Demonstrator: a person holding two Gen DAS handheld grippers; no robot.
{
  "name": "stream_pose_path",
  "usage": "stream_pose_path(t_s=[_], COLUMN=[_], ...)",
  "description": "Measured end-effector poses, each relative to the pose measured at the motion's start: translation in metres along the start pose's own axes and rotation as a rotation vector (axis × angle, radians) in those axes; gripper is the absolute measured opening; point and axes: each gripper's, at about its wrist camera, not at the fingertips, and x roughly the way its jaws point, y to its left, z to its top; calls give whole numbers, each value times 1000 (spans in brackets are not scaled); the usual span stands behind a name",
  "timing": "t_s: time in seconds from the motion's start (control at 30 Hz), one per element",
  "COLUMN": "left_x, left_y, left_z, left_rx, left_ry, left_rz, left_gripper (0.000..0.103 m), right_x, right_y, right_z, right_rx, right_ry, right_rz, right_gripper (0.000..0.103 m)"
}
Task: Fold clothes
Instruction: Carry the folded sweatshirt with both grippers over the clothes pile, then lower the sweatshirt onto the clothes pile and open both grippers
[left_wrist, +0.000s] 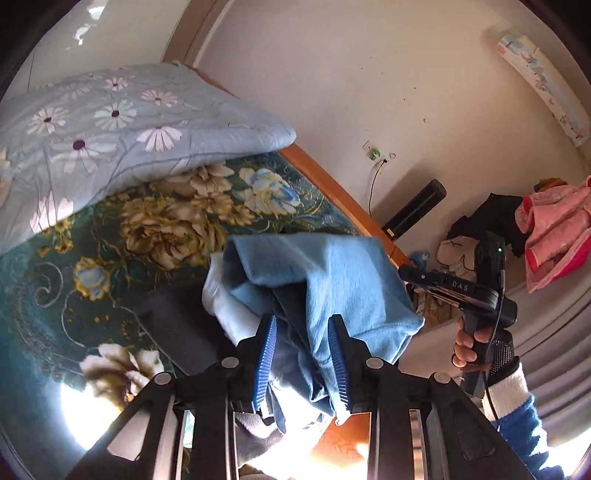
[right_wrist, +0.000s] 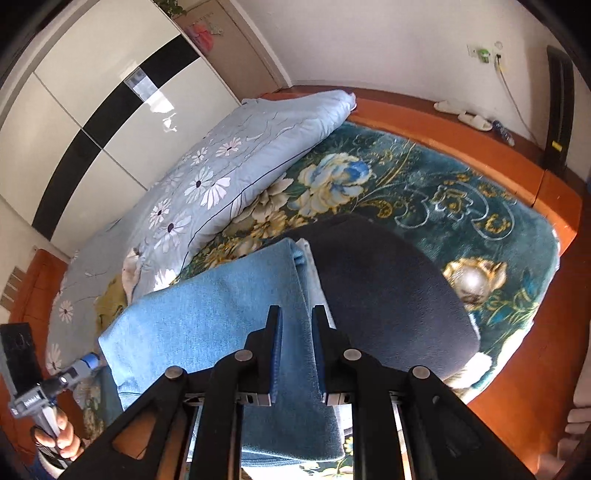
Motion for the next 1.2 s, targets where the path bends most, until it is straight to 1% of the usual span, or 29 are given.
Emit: stream_pose_path(t_s=[0.03,0.1,0.17,0.23,0.3,0.4,0.5,0.57,0.63,0.77,0.87,1.0,1.1,1.2], left_x=[-1,5,18,34,48,65,79,85,88,96,96,95,94,80], left_y=[-5,-23,-40,-47,-43,-21,0,6,8,21,24,26,27,19], left_z=[5,18,25,26,20,10,4,3,4,7,7,7,6,6], left_rx=[16,64,113,145,151,117,55,32,36,37,29,19,12,8], left_ry=[-6,-7,6,33,62,102,125,129,124,125,134,144,152,131], left_rz=[0,-11,-24,-3,24,53,44,38,40,58,65,72,77,71], left_gripper=[35,37,39,39,39,39,39,39,39,39,39,39,39,39], right_x=[-6,-13,-16,-17,-17,-9,1,9,17,32,41,44,38,29], right_y=[2,10,24,37,43,32,19,12,8,8,12,13,15,22], right_z=[0,-2,-11,-21,-35,-49,-61,-60,-57,-51,-51,-53,-53,-52], right_rx=[-1,-7,-45,-86,-114,-107,-89,-56,-25,-3,-10,-2,-3,-31], right_ry=[-16,-35,-35,-27,-12,16,46,42,35,36,47,55,57,48], right_rz=[-5,27,67,111,133,96,58,63,71,105,120,117,89,37], right_gripper=[17,17,17,17,17,17,17,17,17,17,17,17,17,17])
